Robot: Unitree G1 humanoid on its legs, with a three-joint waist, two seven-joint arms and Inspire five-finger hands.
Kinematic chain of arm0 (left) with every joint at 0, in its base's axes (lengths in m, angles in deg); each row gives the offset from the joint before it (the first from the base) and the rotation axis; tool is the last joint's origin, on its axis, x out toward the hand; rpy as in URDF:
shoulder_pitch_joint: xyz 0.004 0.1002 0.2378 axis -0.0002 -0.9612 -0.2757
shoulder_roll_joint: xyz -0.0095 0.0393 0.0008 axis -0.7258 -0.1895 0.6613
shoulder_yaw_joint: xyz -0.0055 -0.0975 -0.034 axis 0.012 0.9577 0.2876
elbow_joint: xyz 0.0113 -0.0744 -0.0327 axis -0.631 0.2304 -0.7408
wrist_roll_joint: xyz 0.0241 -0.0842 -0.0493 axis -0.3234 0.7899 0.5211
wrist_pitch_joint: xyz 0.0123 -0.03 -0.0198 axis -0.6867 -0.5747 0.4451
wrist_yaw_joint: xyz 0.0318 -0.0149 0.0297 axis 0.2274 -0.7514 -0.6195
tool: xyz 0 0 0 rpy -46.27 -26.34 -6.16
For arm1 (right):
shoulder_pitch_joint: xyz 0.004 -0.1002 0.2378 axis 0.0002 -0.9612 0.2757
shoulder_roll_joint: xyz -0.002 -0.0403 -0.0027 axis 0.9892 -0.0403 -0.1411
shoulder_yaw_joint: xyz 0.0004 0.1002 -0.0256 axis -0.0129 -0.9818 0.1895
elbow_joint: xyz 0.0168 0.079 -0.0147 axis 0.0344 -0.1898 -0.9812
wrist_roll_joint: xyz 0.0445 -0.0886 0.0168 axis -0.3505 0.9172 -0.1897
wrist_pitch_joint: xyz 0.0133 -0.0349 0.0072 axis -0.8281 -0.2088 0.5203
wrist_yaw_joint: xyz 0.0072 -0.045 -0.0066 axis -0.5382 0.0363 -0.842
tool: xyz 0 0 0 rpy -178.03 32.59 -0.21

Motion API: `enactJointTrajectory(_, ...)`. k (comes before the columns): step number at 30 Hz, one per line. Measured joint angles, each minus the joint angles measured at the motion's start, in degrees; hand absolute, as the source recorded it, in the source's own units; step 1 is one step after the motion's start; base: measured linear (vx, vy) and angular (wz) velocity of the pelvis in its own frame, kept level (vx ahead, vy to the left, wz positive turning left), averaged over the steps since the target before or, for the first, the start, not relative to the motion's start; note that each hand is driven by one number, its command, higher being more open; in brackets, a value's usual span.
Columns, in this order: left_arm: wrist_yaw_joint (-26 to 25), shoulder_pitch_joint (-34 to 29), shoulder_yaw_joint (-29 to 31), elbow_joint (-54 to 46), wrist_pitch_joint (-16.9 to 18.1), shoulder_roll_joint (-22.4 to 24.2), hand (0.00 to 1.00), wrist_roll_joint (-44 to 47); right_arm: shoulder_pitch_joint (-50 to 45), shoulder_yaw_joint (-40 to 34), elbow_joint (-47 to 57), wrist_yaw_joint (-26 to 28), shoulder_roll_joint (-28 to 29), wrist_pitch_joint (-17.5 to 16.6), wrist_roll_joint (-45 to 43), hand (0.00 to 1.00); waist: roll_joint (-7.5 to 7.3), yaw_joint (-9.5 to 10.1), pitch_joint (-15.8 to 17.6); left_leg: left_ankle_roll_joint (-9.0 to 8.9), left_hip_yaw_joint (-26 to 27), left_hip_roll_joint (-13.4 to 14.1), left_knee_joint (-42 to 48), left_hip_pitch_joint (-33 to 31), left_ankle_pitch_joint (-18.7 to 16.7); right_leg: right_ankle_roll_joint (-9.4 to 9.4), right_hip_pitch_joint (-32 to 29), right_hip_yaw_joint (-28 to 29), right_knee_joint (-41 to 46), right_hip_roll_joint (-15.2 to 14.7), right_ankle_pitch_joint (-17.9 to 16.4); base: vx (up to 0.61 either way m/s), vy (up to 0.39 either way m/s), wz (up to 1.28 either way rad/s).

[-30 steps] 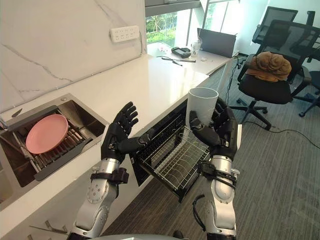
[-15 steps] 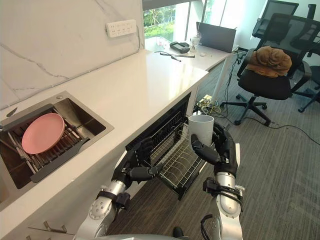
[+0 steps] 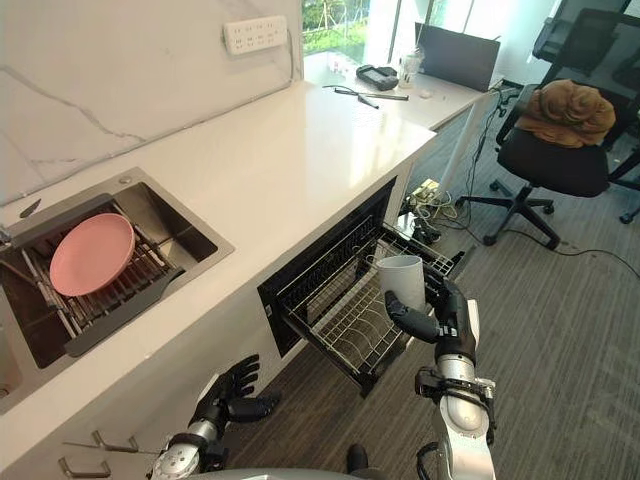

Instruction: Walk over to the sink, pick up the cup, carry it to the dishwasher, place the cup inside the dishwasher, then close the dishwasher door

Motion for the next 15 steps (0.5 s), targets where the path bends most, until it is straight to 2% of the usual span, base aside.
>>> enactJointTrajectory(10, -2.5, 0.6, 3.7, 7.5, 0.1, -1.0, 0.9, -2.2, 4.3, 1.8, -2.2, 0.4, -5.1, 0.5, 3.7, 0.3, 0.38, 0.2, 5.9, 0.7, -0.3, -1.4, -0.4, -1.5, 0.9, 0.44, -1.4, -0.5, -0.2, -1.4, 0.6, -0.05, 0.002, 0.03)
enactJointTrajectory(13, -2.9, 1.7, 3.9, 8.0, 0.3, -0.9, 0.9, -2.2, 8.4, 3.2, -4.4, 0.4, -8.5, 0.5, 4.3, 0.3, 1.33, 0.17, 8.2, 0.71, -0.3, -1.3, 0.4, -3.0, 1.0, 0.38, -2.6, -0.7, 0.1, -1.4, 1.0, 0.0, 0.0, 0.0)
enactJointTrajectory(15, -3.0, 2.8, 3.9, 8.2, 0.7, -0.6, 0.9, -2.2, 11.3, 4.2, -6.1, 0.4, -11.5, 0.5, 4.3, 0.3, 2.78, 0.21, 10.1, 0.71, -0.7, -1.3, 1.4, -4.4, 0.9, 0.38, -3.2, -1.4, 0.1, -1.5, 1.3, -0.02, -0.025, 0.06)
